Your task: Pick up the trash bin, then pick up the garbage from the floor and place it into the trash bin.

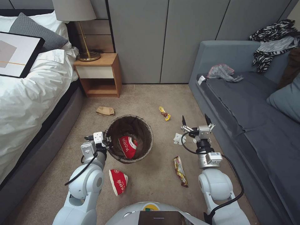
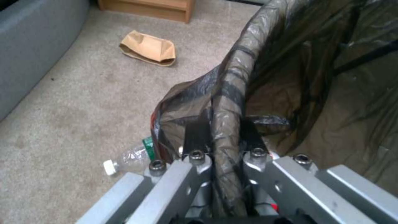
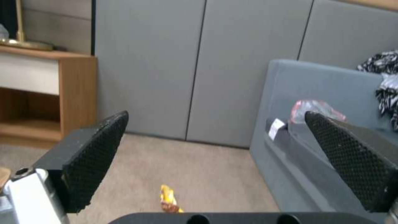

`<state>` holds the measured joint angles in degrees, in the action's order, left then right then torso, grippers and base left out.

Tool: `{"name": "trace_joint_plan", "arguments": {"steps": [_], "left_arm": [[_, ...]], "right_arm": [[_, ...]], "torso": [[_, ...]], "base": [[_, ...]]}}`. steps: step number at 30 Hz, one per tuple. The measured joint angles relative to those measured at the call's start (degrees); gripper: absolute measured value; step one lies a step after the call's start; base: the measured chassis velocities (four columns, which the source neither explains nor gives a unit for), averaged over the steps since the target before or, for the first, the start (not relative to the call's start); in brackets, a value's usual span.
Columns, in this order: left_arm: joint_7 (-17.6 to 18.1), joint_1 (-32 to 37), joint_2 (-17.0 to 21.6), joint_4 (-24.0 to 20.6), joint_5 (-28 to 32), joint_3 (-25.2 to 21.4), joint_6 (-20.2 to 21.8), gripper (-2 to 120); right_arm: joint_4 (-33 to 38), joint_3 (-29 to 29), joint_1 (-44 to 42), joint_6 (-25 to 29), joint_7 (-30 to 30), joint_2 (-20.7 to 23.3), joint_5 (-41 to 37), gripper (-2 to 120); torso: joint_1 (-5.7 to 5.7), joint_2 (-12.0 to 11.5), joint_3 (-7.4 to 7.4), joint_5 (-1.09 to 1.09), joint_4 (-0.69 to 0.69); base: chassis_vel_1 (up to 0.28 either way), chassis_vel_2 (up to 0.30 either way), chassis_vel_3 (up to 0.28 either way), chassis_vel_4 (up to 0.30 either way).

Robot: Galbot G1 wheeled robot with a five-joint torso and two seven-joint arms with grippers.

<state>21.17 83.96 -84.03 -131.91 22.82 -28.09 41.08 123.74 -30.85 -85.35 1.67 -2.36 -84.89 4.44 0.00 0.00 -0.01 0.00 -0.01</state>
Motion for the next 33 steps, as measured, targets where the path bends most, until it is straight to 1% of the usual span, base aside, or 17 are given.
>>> {"name": "trace_joint_plan", "arguments": {"steps": [1,2,5,6,8,9,10,12,14,16,17,24,28,33], "left_arm": [[0.0,0.0,0.0,0.0,0.01,0.0,0.0,3],[0.0,0.0,0.0,0.0,0.01,0.0,0.0,3],[0.05,-0.07,-0.02,0.0,0.0,0.06,0.0,3],[0.05,-0.07,-0.02,0.0,0.0,0.06,0.0,3],[0.07,-0.14,-0.07,0.04,0.0,0.11,0.0,3],[0.09,-0.16,-0.08,0.09,0.0,0.12,0.0,3],[0.09,-0.16,-0.08,0.09,0.0,0.12,0.0,3],[0.1,-0.17,-0.09,0.17,0.01,0.09,0.0,3],[0.1,-0.17,-0.01,0.27,0.09,-0.08,0.0,3],[0.1,-0.17,0.03,0.29,0.14,-0.14,0.0,3],[0.1,-0.17,0.12,0.33,0.27,-0.3,0.0,3],[0.1,-0.22,0.42,0.37,0.74,-0.45,-0.01,3],[0.14,-0.24,0.69,0.41,1.08,-0.64,-0.01,3],[0.16,-0.23,0.77,0.48,1.23,-0.72,-0.01,3]], "right_arm": [[0.46,-0.03,-0.08,-1.54,-0.06,0.28,-0.42,100],[0.46,-0.03,-0.08,-1.54,-0.06,0.28,-0.42,100],[3.57,-0.5,-0.62,-13.37,-0.62,1.58,-3.26,100],[3.57,-0.5,-0.62,-13.37,-0.62,1.58,-3.26,100],[5.51,-1.02,-0.78,-21.25,-0.64,2.36,-4.6,100],[6.66,-1.43,-0.86,-26.65,-0.46,2.82,-5.7,100],[6.66,-1.43,-0.86,-26.65,-0.46,2.82,-5.7,100],[9.11,-2.33,-0.89,-36.2,0.27,3.64,-8.86,100],[11.44,-3.66,-0.93,-43.22,1.53,4.52,-12.52,100],[11.9,-4.04,-0.99,-43.95,2.03,4.82,-13.04,100],[12.14,-4.94,-1.15,-44.9,2.72,5.68,-13.25,100],[11.38,-6.06,-2.64,-44.84,4.73,8.57,-16.09,100],[10.07,-4.54,-4.74,-44.5,5.12,11.47,-17.98,100],[8.52,-2.85,-5.82,-44.3,4.68,13.51,-18.54,100]], "torso": [[0.0,0.0,0.0,0.0,0.0],[0.0,0.0,0.0,0.0,0.0],[0.0,0.0,0.0,0.0,0.01],[0.0,0.0,0.0,0.0,0.01],[0.0,0.0,0.0,0.01,0.01],[0.0,0.0,0.0,0.01,0.01],[0.0,0.0,0.0,0.01,0.01],[0.0,0.0,0.0,0.01,0.01],[0.0,0.0,0.0,0.0,0.01],[0.0,0.0,0.0,0.01,0.01],[0.0,0.0,0.0,0.0,0.02],[0.0,0.0,0.0,0.01,0.01],[0.0,0.0,0.0,0.01,0.01],[0.0,0.0,0.01,0.01,0.01]], "base": [[0.0,0.0,0.0,0.0],[0.0,0.0,0.0,0.0],[0.0,0.0,0.0,0.0],[0.0,0.0,0.0,0.0],[0.0,0.0,0.0,0.0],[0.0,0.0,0.0,0.0],[0.0,0.0,0.0,0.0],[0.0,0.0,0.0,0.0],[0.0,0.0,0.0,0.0],[0.0,0.0,0.0,0.0],[0.0,0.0,0.0,0.0],[0.0,0.0,0.0,0.0],[0.0,0.0,0.0,0.0],[0.0,0.0,0.0,0.0]]}}
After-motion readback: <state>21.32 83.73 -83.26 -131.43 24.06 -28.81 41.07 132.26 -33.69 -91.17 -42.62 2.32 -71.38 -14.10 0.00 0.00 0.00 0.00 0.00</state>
